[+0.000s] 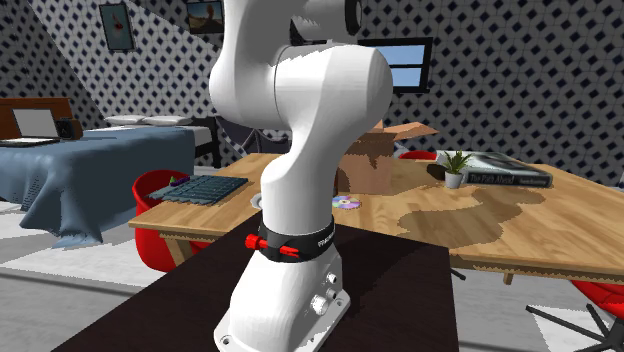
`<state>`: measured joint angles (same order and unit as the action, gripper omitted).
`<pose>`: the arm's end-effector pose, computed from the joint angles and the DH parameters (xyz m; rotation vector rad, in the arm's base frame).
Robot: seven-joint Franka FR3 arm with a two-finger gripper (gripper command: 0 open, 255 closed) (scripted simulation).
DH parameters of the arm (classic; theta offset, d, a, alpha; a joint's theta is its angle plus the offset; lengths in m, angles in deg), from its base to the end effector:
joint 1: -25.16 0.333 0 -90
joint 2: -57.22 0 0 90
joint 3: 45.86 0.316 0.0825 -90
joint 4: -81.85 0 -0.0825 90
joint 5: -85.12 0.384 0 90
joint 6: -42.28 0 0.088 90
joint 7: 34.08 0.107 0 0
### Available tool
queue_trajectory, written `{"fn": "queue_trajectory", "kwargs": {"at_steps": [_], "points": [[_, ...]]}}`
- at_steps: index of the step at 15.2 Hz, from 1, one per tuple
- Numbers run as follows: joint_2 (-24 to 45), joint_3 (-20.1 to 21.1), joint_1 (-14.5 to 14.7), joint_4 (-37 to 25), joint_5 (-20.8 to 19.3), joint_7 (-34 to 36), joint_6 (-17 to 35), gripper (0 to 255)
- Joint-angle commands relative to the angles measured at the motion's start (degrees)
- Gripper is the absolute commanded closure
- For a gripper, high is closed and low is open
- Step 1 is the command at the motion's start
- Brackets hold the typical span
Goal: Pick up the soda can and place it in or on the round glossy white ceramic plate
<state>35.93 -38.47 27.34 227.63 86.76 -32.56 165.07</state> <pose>0.4045 0.0688 0.3971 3.1103 0.1793 -0.0465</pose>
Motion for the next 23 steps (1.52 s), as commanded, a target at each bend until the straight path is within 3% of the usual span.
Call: {"fn": "queue_trajectory", "kwargs": {"at_steps": [1, 7, 14, 23], "points": [[4.2, 0.9, 0.2, -0.7, 0.0, 1.5, 4.0, 0], [17.6, 3.1, 0.5, -4.0, -1.6, 6.3, 14.9, 0], [34.0, 3.4, 1.9, -11.7, -6.5, 13.2, 24.3, 0], [39.8, 2.1, 2.9, -12.1, -8.7, 14.8, 29.5, 0]]}}
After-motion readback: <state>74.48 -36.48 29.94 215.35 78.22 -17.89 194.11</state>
